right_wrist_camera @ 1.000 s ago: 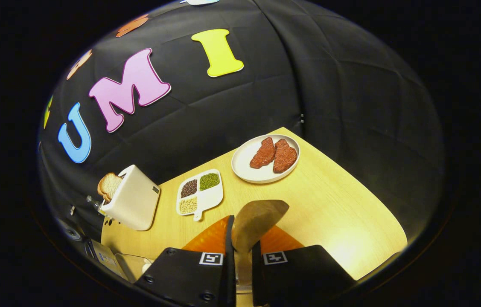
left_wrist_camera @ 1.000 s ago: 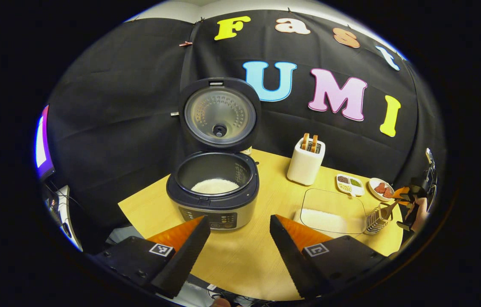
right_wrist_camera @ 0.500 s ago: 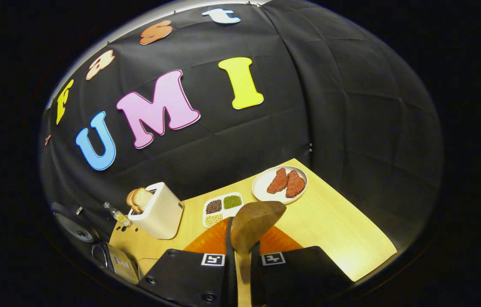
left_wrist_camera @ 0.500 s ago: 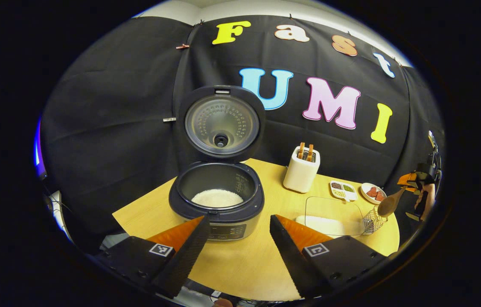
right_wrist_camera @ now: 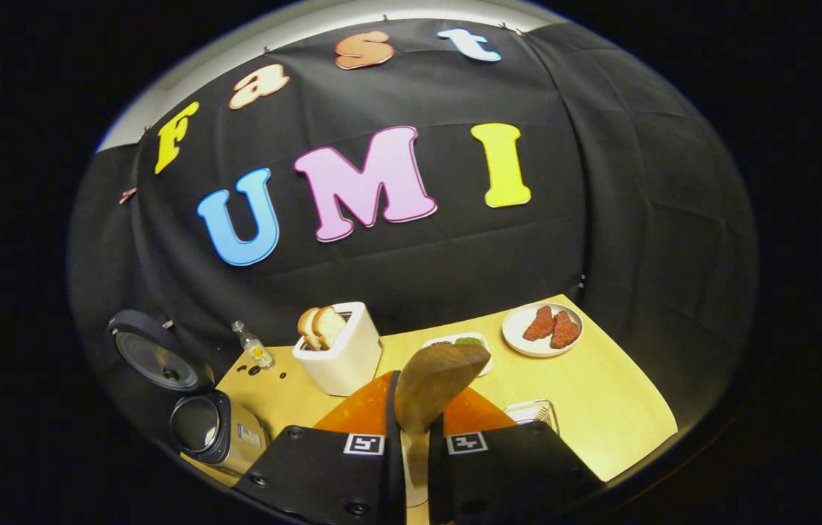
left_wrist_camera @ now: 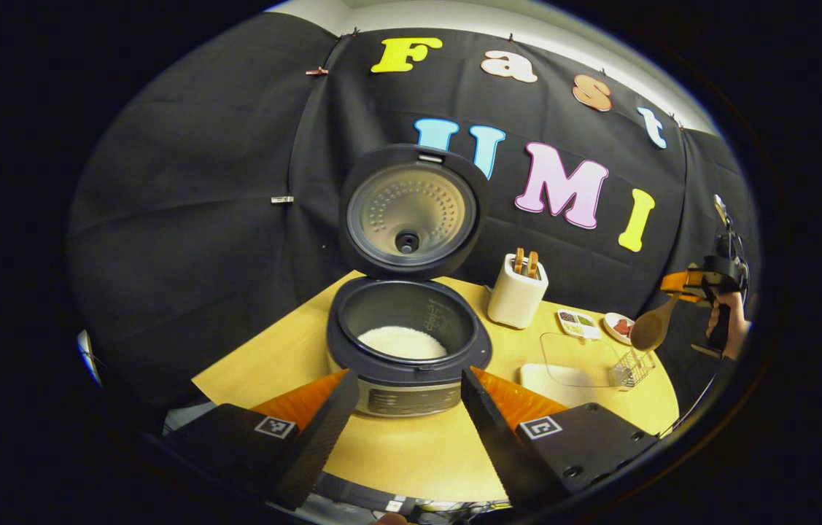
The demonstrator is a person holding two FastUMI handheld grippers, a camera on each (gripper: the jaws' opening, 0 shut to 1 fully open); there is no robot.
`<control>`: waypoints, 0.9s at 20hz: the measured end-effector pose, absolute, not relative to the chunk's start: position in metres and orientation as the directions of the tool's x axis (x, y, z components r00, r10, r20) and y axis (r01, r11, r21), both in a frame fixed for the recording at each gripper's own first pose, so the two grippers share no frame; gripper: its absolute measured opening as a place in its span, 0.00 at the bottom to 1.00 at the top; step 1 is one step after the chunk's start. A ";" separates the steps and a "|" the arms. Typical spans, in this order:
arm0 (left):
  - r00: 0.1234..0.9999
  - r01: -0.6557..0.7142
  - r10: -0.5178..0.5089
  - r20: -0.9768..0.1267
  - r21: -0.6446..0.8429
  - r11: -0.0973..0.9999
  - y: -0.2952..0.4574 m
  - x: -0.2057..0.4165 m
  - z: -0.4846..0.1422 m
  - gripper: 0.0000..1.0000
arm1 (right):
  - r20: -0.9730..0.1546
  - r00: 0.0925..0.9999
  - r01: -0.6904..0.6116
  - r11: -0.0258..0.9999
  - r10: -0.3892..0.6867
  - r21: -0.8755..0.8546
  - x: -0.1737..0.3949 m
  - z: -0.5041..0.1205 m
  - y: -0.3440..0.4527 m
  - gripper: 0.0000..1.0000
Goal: Close the left gripper, press the button to open the rice cooker; take a wooden spoon from the chopstick holder with the right hand, scoop a spoonful of rice and pour it into the rice cooker, then put the wooden spoon back into the chopstick holder.
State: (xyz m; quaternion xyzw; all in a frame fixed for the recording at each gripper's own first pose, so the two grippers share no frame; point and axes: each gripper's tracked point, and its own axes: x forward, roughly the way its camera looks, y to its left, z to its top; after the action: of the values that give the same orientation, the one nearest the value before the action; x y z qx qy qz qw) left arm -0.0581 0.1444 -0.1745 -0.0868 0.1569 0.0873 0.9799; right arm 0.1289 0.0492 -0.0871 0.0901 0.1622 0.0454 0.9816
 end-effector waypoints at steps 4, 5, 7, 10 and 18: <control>0.941 -0.200 0.151 -0.303 -0.135 0.970 0.170 -0.063 -0.171 0.95 | -0.337 0.926 -0.126 0.979 0.173 0.157 0.125 -0.109 0.096 0.16; 0.942 -0.202 0.154 -0.299 -0.139 0.969 0.174 -0.064 -0.170 0.96 | -0.328 0.927 -0.144 0.980 0.183 0.137 0.125 -0.113 0.104 0.16; 0.940 -0.208 0.158 -0.301 -0.141 0.968 0.179 -0.068 -0.174 0.96 | -0.323 0.925 -0.178 0.980 0.198 0.091 0.127 -0.126 0.117 0.16; 0.932 -0.218 0.160 -0.326 -0.150 0.964 0.182 -0.072 -0.183 0.95 | -0.356 0.910 -0.204 0.977 0.213 0.061 0.130 -0.160 0.130 0.16; 0.913 -0.227 0.157 -0.376 -0.149 0.962 0.172 -0.059 -0.198 0.96 | -0.417 0.894 -0.223 0.970 0.165 -0.094 0.139 -0.237 0.119 0.16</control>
State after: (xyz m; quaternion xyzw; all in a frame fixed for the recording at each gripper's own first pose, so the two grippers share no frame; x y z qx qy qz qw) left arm -0.0592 0.1717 -0.1980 -0.0950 0.1837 0.0988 0.9734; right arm 0.1390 0.1190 -0.2374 -0.0697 0.2075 0.0999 0.9706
